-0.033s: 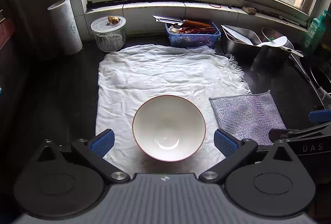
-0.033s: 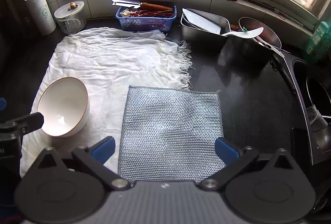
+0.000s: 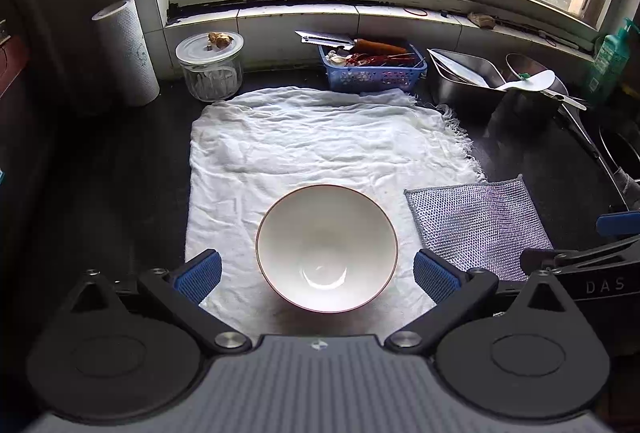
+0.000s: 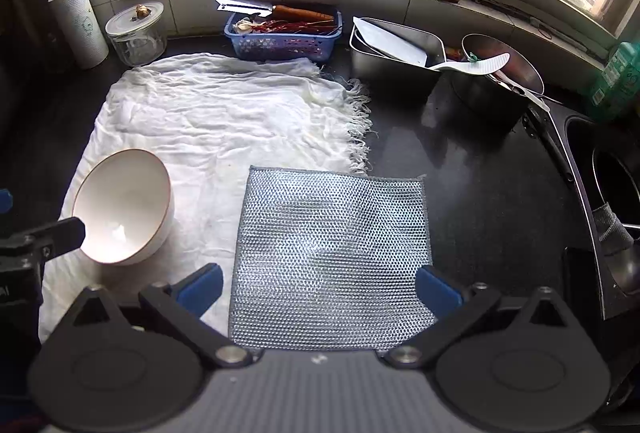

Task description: Clean bowl

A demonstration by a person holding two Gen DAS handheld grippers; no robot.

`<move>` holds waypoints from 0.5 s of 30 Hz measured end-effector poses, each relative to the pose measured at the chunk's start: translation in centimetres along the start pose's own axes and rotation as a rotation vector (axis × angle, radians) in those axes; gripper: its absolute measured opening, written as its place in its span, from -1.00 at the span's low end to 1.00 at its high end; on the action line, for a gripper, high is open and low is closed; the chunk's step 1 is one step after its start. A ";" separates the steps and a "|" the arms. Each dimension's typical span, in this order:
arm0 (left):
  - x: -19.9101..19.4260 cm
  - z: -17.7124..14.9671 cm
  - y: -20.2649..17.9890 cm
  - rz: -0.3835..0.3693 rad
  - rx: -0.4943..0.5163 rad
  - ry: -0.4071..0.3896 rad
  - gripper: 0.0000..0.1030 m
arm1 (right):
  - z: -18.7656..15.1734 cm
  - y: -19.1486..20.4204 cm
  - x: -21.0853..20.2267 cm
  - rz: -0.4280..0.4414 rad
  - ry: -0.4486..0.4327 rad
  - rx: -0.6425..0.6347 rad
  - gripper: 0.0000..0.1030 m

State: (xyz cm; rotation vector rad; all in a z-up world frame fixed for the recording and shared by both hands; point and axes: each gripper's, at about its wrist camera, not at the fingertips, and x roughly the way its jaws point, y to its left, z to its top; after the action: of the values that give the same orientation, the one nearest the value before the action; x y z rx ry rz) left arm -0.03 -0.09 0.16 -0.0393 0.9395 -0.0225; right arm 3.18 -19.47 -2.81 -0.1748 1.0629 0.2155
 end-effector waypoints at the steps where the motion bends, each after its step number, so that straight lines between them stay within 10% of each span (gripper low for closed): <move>1: -0.1 0.0 -0.1 0.002 0.002 -0.003 1.00 | 0.0 0.0 -0.1 -0.001 -0.002 -0.001 0.99; 15: -0.9 0.2 -0.3 0.011 0.012 -0.029 1.00 | -0.2 -0.2 -0.8 -0.006 -0.024 -0.004 0.99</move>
State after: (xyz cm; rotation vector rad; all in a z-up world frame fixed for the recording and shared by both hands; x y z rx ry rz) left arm -0.41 -0.37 1.00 -0.0232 0.9104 -0.0170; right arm 2.74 -19.75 -2.21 -0.1788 1.0376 0.2139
